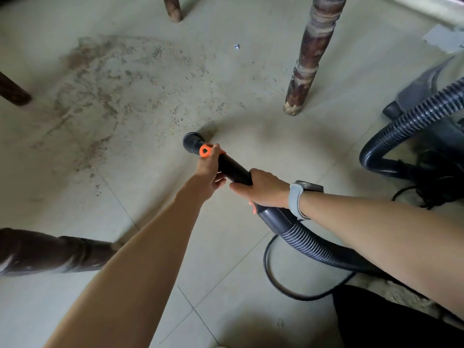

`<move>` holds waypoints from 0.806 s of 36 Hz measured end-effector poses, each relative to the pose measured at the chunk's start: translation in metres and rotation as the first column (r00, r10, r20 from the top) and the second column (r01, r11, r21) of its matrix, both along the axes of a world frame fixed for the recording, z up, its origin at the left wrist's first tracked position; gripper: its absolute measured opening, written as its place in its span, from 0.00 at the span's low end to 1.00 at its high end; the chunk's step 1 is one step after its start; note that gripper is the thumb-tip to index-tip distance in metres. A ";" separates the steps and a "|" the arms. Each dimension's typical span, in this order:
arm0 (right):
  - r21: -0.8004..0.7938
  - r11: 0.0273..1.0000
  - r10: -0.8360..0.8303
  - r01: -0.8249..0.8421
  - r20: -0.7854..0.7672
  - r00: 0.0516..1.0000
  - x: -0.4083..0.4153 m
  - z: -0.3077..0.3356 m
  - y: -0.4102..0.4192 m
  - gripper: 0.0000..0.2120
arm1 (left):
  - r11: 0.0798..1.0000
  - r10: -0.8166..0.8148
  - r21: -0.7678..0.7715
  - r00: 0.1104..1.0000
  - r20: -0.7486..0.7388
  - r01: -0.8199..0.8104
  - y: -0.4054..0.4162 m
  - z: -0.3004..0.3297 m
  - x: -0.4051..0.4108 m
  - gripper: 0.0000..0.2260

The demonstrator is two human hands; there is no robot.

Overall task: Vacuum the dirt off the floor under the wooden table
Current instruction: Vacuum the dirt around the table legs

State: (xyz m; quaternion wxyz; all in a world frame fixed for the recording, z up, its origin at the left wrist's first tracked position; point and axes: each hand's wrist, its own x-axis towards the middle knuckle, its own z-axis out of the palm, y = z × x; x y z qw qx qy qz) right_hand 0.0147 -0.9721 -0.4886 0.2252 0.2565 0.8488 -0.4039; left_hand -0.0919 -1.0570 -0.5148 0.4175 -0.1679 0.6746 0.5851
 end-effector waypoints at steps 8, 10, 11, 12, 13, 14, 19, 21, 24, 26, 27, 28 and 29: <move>-0.042 0.997 -0.070 0.068 -0.040 0.997 -0.015 -0.009 -0.002 0.20 | 0.998 0.067 0.020 0.997 0.040 -0.068 0.010 -0.008 -0.021 0.08; -0.074 0.995 -0.073 0.071 -0.025 0.997 -0.010 -0.014 0.001 0.23 | 0.998 0.054 0.019 0.997 0.050 -0.055 0.011 -0.008 -0.017 0.08; -0.093 0.993 -0.075 0.073 -0.026 0.997 -0.009 -0.017 0.002 0.25 | 0.999 0.049 0.018 0.997 0.051 -0.050 0.012 -0.007 -0.015 0.08; -0.111 0.991 -0.079 0.075 -0.031 0.996 -0.007 -0.018 0.004 0.25 | 0.999 0.045 0.012 0.998 0.048 -0.045 0.013 -0.007 -0.013 0.08; -0.124 0.990 -0.078 0.073 -0.037 0.996 -0.007 -0.020 0.005 0.25 | 0.999 0.035 -0.003 0.999 0.038 -0.034 0.013 -0.006 -0.012 0.08; -0.132 0.989 -0.068 0.061 -0.043 0.997 -0.007 -0.020 0.006 0.25 | 0.999 0.018 -0.027 1.000 0.021 -0.017 0.012 -0.005 -0.011 0.08; -0.154 0.985 0.068 -0.073 -0.035 0.997 -0.016 -0.020 0.005 0.22 | 0.994 0.077 -0.071 0.996 -0.041 -0.080 -0.005 -0.009 -0.007 0.07; -0.194 0.972 0.127 -0.131 -0.036 0.991 -0.017 -0.021 0.003 0.19 | 0.988 0.108 -0.108 0.993 -0.056 -0.114 -0.014 -0.012 -0.006 0.07; -0.235 0.947 0.213 -0.219 -0.049 0.976 -0.013 -0.026 -0.003 0.19 | 0.980 0.100 -0.164 0.993 -0.064 -0.109 -0.028 -0.015 0.000 0.07; -0.246 0.939 0.233 -0.240 -0.054 0.971 -0.010 -0.027 -0.005 0.20 | 0.978 0.086 -0.185 0.993 -0.075 -0.099 -0.032 -0.015 0.001 0.06; -0.240 0.941 0.232 -0.238 -0.055 0.971 -0.010 -0.027 -0.004 0.20 | 0.977 0.079 -0.191 0.993 -0.086 -0.094 -0.032 -0.014 0.001 0.06; -0.230 0.946 0.220 -0.228 -0.059 0.974 -0.010 -0.025 -0.002 0.21 | 0.977 0.072 -0.193 0.993 -0.096 -0.090 -0.029 -0.012 0.000 0.06; -0.220 0.953 0.200 -0.208 -0.061 0.978 -0.011 -0.023 0.001 0.21 | 0.978 0.071 -0.187 0.992 -0.105 -0.090 -0.026 -0.011 -0.001 0.06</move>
